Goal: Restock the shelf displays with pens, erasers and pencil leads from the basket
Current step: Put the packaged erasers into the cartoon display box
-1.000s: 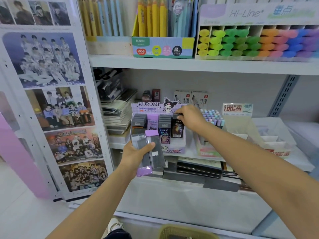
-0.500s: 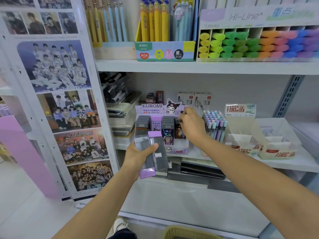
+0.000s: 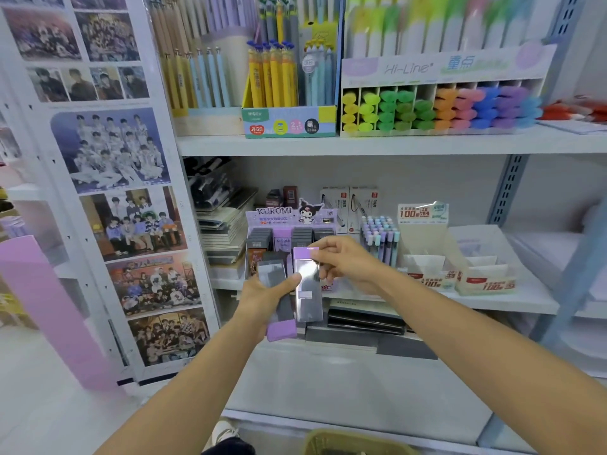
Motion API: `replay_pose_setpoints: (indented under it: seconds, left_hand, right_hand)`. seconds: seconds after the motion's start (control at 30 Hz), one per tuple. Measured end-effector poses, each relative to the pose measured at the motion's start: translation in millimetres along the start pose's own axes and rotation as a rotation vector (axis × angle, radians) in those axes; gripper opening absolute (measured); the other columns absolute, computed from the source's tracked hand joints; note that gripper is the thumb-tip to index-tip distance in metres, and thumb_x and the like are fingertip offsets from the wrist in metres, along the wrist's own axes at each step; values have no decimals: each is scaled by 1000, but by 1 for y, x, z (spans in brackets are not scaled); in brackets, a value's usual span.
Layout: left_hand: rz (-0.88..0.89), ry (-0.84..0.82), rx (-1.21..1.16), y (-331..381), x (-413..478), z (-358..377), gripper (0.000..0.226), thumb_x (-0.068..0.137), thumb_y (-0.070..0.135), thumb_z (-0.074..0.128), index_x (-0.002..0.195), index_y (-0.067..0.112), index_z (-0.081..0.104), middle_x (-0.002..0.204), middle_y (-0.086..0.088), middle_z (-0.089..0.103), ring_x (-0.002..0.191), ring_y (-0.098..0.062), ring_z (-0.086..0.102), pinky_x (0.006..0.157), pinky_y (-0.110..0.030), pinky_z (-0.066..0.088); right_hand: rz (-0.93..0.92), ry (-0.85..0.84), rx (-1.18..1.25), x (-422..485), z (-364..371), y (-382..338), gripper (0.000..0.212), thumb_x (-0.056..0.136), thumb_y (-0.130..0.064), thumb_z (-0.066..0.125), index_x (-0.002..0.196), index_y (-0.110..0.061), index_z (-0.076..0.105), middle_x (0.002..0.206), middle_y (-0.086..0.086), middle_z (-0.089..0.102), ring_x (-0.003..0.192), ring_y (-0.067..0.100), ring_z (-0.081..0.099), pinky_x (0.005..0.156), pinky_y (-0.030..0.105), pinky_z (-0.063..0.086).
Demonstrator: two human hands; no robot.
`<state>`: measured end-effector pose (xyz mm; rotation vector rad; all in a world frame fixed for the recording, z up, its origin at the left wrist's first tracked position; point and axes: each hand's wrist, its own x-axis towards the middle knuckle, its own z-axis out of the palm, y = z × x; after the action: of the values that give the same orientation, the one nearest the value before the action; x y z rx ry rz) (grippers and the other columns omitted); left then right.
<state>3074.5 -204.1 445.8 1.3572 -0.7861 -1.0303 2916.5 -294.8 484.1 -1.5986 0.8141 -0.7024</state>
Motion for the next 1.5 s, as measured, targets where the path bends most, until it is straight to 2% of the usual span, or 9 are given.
replay_pose_setpoints:
  seconds: [0.1,0.17,0.27,0.4,0.73,1.0,1.23,1.37,1.5]
  left_hand:
    - [-5,-4,18,4,-7,3,32,73,20,82,100,11,67,87,-10,74,71,-24,71,60,-34,58]
    - [-1,-50,10,7,-14,10,31,76,17,80,101,6,66,88,-14,74,67,-24,69,57,-32,56]
    - [-8,-109,-6,10,-22,17,30,79,17,77,104,4,65,91,-16,75,66,-23,69,57,-32,56]
    - [-58,-86,-91,13,-23,17,18,85,16,71,95,1,65,80,-14,72,60,-22,64,58,-34,57]
    - [-418,-68,-375,17,-16,-1,10,97,16,56,96,7,52,68,-14,67,55,-23,64,50,-36,58]
    - [-413,-83,-437,7,4,-17,13,96,10,46,109,9,45,81,-17,66,70,-26,62,65,-39,58]
    - [-284,-38,-253,-7,30,-22,34,96,14,56,129,3,52,85,-12,74,60,-20,69,48,-29,55]
    - [-256,-24,-245,-15,41,-29,32,92,17,63,121,4,58,92,-14,75,71,-24,71,55,-33,56]
    - [-242,-3,-252,-18,47,-32,29,89,18,66,115,7,60,93,-14,75,73,-25,72,58,-35,56]
  right_hand:
    - [28,-59,38,-11,-4,-5,36,93,-27,61,118,-2,56,99,11,63,68,15,65,62,23,54]
    - [32,-34,-35,-17,-1,-7,45,86,-38,69,110,-3,55,94,7,62,71,15,60,65,25,53]
    - [-4,69,-136,-22,1,-7,32,83,-26,74,102,-12,52,83,0,56,70,13,54,62,26,46]
    - [-71,95,-176,-26,-10,-9,34,87,-2,65,118,-9,53,101,3,65,86,10,62,62,17,53]
    - [-191,550,-294,-4,-23,0,30,88,-9,66,118,-7,62,111,7,68,90,13,60,64,14,48]
    - [-238,489,-440,32,-23,6,27,86,-7,68,114,-6,69,104,10,71,85,16,63,78,23,49]
    - [-242,423,-596,68,-23,24,30,88,-8,67,118,-9,67,112,7,69,94,17,62,76,20,50]
    - [-214,326,-690,80,-25,34,31,93,-7,59,124,-9,62,123,10,64,109,24,59,99,41,47]
    - [-245,321,-752,84,-29,27,31,97,-9,52,128,-12,56,117,10,62,94,15,58,81,22,50]
